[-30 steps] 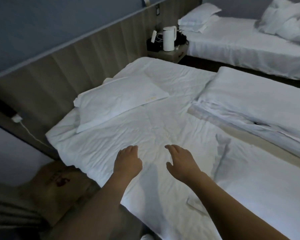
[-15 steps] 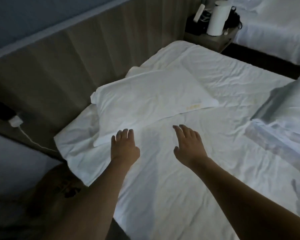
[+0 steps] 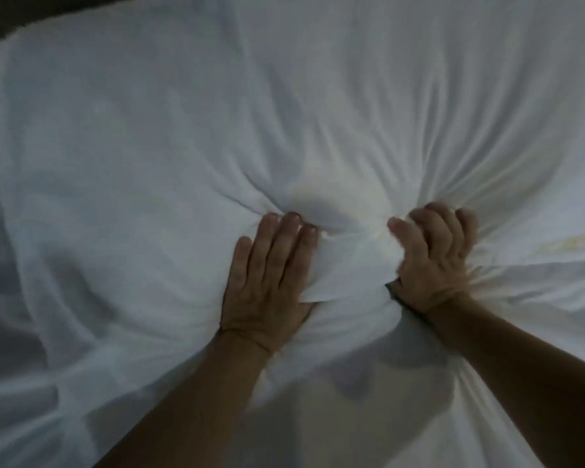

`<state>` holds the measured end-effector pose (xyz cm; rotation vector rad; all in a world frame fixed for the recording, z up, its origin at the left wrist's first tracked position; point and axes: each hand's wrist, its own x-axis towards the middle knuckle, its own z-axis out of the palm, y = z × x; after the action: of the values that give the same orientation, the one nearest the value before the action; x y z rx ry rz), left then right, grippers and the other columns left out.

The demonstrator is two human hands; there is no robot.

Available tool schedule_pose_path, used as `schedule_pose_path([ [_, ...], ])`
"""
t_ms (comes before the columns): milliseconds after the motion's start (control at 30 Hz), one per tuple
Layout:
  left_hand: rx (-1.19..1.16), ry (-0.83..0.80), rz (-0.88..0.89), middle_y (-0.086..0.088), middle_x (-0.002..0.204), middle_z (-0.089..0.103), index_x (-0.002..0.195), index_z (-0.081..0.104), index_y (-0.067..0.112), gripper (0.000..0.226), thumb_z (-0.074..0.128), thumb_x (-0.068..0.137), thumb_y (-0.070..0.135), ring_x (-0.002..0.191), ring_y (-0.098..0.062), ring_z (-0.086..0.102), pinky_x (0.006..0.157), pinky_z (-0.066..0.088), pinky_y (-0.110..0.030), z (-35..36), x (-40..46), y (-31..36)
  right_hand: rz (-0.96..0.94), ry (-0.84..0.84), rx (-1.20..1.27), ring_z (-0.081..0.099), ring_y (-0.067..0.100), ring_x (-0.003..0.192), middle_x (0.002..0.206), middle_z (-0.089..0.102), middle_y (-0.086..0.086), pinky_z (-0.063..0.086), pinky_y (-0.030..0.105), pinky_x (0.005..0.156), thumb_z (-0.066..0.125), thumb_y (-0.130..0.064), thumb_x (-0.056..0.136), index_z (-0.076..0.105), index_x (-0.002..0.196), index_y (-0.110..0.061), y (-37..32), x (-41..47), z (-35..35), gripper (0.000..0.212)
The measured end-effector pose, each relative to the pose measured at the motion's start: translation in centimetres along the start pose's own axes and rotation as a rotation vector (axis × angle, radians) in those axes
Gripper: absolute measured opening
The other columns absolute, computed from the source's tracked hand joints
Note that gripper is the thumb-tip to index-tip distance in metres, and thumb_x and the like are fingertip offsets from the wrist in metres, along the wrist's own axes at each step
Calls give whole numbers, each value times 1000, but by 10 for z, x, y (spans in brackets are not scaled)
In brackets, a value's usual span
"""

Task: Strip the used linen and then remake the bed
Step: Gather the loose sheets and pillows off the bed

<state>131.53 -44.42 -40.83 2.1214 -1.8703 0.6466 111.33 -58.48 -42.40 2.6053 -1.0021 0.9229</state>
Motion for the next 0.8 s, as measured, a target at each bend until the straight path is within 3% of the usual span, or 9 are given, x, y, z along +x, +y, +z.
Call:
schedule_pose_path([
  [133,-6,-45,-15,-5,151,33,148,31,17,80,49,86,64,149,-24,16,121,4,-42,-6,9,1,-24,-93,54,42,34,111,115,37,12,15,48,109,60,-14,58,44,119,-14,5,10,-1,63],
  [233,0,-99,-5,-6,154,27,153,24,18,97,60,76,66,150,-22,10,121,4,-43,-3,3,3,-25,-99,82,44,34,111,117,37,13,19,49,107,57,-21,68,44,121,-15,7,5,7,55],
  [367,9,-65,20,-5,153,27,155,20,17,93,41,80,67,150,-23,16,121,7,-43,8,1,5,-21,-37,93,45,33,109,115,40,13,27,50,99,48,-32,79,46,117,-15,8,3,21,42],
  [567,5,6,-1,-4,150,31,150,32,19,89,64,76,55,149,-22,20,121,10,-42,11,0,7,-25,-13,100,45,33,110,117,39,14,30,52,98,49,-32,79,46,120,-15,9,0,22,45],
  [733,-9,-16,39,-5,151,24,148,27,19,88,65,76,54,151,-21,6,122,2,-42,14,-2,4,-37,-61,105,39,32,116,120,34,12,17,48,107,42,-31,78,35,130,-22,9,-4,19,53],
  [800,-22,-26,48,-6,150,27,148,26,19,88,64,76,53,150,-23,9,121,-1,-42,14,-3,3,-22,-43,91,38,32,118,121,35,11,14,48,111,50,-34,75,39,127,-20,9,-5,20,55],
])
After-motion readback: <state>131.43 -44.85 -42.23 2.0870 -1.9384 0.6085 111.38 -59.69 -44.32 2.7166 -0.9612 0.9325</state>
